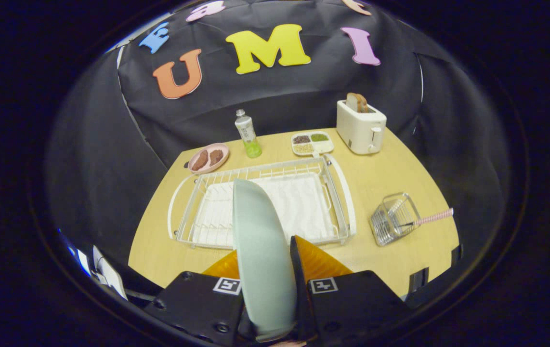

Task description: Take the plate from the dish rack, then take the spoon from the basket and place it into the plate.

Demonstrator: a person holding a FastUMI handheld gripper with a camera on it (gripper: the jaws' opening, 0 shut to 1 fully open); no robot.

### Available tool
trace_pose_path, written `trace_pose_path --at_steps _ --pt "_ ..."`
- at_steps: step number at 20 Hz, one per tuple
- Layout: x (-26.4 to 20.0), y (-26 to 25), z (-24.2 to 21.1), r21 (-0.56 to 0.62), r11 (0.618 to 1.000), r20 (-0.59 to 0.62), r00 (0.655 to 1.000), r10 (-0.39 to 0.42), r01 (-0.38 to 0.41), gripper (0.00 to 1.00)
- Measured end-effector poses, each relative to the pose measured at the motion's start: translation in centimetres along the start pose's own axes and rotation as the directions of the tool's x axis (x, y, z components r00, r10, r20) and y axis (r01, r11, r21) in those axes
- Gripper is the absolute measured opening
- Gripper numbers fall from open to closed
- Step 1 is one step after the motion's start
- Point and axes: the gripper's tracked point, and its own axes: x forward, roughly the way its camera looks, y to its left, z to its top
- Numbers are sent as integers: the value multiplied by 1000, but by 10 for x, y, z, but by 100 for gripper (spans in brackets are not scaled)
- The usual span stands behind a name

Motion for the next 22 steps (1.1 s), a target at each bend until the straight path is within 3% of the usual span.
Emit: trace_pose_path --at_steps 5,10,15,22 --pt "29 -24 -80 141 982 -93 986 137 -123 36" --pt "70 -55 -124 339 926 -155 961 228 -165 36" --pt "81 -66 -125 427 876 -126 945 303 -224 37" --pt "94 -65 -132 434 867 -146 931 336 -245 52"
